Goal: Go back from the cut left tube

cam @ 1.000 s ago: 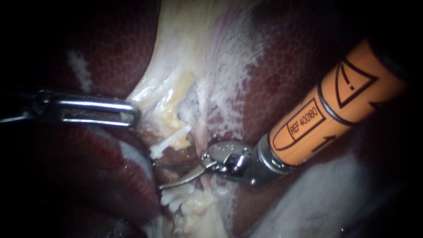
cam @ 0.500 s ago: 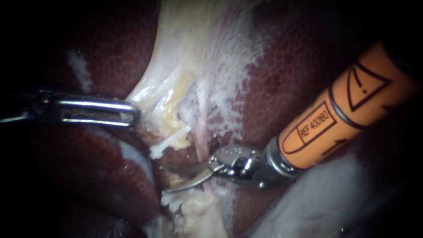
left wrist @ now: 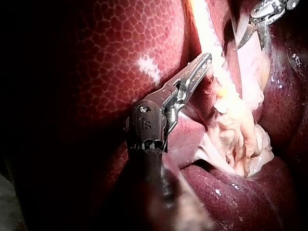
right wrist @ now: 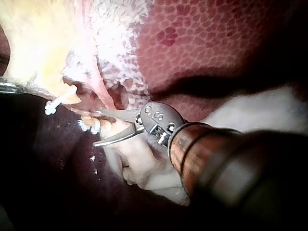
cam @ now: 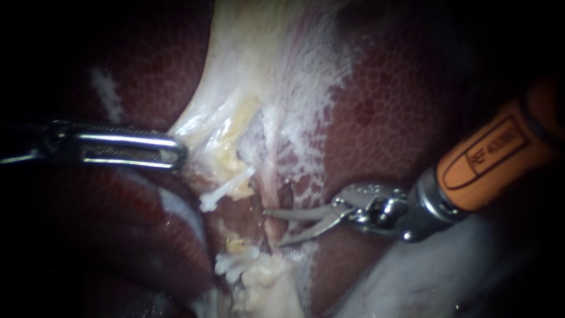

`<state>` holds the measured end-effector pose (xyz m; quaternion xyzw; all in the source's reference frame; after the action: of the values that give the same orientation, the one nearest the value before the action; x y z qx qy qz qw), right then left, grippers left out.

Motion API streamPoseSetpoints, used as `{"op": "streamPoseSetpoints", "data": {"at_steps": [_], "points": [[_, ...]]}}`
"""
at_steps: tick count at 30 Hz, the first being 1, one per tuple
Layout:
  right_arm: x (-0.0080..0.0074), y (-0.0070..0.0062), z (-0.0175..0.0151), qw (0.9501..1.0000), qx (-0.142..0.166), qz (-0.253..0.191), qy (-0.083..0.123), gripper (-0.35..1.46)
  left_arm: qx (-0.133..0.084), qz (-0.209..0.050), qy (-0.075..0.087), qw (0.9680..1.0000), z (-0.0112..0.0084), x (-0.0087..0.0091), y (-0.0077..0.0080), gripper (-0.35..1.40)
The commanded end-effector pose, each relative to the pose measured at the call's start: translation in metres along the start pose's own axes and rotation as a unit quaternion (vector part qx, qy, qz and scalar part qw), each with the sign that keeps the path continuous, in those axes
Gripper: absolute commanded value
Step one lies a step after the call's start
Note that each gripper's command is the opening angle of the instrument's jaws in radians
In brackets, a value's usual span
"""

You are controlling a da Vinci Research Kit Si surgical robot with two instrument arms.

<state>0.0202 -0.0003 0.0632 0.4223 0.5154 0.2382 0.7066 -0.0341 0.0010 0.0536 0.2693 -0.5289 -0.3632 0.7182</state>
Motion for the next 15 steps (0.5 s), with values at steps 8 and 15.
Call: {"op": "streamPoseSetpoints", "data": {"at_steps": [8,15], "points": [[0.0015,-0.0003,-0.0046,0.9916,-0.063,-0.112,0.012,1.25,0.000,0.001,0.000,1.0000,0.0002,0.0004,0.0002,-0.35],[0.0019,-0.0012,-0.0056,0.9719,-0.124,-0.200,0.008,1.38,-0.001,0.001,0.000,1.0000,0.0003,0.0005,0.0003,-0.35]]}}
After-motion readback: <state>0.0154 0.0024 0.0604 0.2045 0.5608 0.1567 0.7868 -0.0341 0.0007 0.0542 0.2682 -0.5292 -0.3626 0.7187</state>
